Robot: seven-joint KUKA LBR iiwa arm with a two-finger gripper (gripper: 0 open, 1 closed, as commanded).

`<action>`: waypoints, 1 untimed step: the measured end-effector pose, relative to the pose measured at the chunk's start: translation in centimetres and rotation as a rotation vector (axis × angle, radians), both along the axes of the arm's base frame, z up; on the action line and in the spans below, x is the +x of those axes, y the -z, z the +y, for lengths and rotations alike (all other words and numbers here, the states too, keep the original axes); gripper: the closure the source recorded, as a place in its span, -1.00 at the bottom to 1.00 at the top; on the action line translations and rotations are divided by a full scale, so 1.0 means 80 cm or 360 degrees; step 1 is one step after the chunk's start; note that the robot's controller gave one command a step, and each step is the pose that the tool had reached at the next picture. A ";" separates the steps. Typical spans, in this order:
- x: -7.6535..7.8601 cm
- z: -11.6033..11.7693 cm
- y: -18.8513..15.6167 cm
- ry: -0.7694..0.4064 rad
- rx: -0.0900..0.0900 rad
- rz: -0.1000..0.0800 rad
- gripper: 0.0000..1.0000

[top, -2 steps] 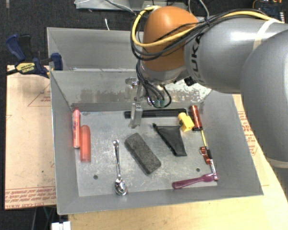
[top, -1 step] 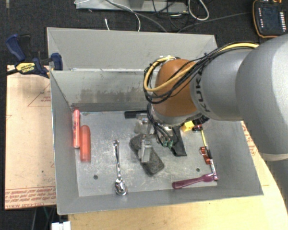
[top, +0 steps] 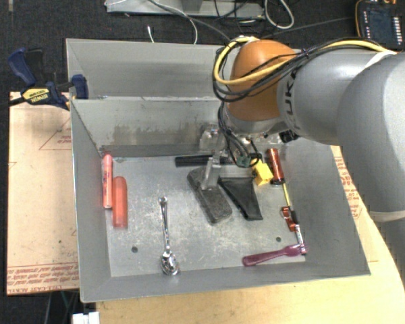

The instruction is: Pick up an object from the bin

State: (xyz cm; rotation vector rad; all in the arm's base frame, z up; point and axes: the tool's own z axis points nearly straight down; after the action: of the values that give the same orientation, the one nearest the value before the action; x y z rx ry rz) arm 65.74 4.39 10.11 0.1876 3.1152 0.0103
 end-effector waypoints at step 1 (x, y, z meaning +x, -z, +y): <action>-0.114 0.024 0.002 0.0079 0.0003 0.0044 -1.00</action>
Offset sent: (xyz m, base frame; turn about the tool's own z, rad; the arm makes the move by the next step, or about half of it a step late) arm -0.0231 0.0051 -0.0311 0.2018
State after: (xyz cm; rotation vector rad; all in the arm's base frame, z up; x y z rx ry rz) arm 56.62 6.30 9.94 0.2672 3.1370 0.0096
